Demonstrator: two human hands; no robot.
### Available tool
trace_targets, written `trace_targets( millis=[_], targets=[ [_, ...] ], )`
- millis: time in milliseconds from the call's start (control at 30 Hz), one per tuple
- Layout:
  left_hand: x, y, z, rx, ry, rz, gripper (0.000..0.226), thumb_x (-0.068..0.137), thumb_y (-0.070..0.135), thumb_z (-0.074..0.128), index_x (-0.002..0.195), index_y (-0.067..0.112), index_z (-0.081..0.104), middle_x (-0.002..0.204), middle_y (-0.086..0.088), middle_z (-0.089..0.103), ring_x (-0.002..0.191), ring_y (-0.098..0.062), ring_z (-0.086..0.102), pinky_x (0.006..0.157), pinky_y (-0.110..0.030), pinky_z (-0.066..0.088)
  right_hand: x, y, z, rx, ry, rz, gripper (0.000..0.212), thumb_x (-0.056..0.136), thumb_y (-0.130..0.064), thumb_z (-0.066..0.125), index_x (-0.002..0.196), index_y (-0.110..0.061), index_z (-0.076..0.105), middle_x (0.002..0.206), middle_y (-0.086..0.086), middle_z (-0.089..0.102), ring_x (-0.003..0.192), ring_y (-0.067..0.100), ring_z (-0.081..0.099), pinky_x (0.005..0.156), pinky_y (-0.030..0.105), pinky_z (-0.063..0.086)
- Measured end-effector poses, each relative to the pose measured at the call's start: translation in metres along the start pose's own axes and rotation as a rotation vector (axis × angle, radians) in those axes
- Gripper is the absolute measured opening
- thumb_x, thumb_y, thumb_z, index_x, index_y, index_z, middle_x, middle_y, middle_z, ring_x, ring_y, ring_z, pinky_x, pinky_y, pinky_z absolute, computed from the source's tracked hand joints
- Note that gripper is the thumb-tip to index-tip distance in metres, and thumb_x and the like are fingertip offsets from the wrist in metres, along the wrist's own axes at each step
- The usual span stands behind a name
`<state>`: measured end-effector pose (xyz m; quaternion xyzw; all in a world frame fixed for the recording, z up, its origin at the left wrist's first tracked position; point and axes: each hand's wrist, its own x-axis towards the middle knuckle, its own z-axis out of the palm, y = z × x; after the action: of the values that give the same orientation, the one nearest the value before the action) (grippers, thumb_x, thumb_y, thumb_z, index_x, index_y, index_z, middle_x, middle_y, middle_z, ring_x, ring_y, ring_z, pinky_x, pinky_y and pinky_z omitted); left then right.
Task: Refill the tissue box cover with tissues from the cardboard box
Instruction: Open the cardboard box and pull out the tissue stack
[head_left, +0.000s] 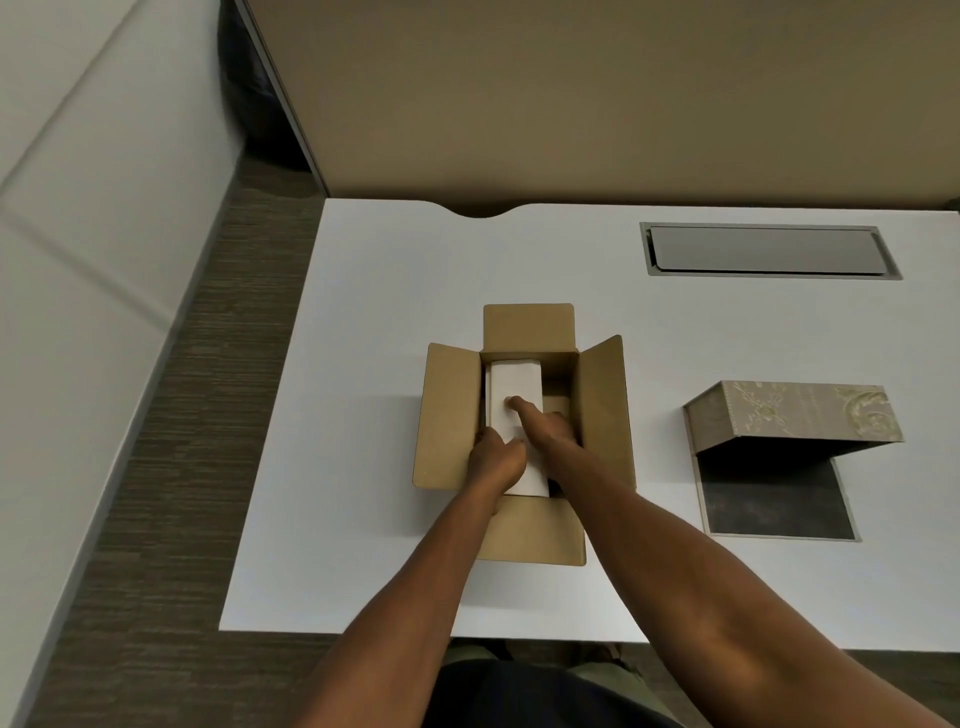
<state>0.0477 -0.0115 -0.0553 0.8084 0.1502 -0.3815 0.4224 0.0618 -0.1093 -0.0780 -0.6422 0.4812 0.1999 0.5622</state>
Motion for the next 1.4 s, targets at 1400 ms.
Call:
trace_targets(
  millis=[1400],
  targets=[
    [-0.056, 0.005, 0.017, 0.409, 0.276, 0.375, 0.090, 0.102, 0.038, 0.055, 0.163, 0.008, -0.003, 0.172, -0.010, 0.010, 0.158, -0.027, 0.019, 0.123, -0.035, 0.030, -0.008, -0.008, -0.028, 0.295, -0.246, -0.045, 0.059, 0.075, -0.042, 0.090, 0.118, -0.008, 0.069, 0.106, 0.011, 0.079, 0.097, 0.028, 0.076, 0.088, 0.040, 0.062]
  ],
)
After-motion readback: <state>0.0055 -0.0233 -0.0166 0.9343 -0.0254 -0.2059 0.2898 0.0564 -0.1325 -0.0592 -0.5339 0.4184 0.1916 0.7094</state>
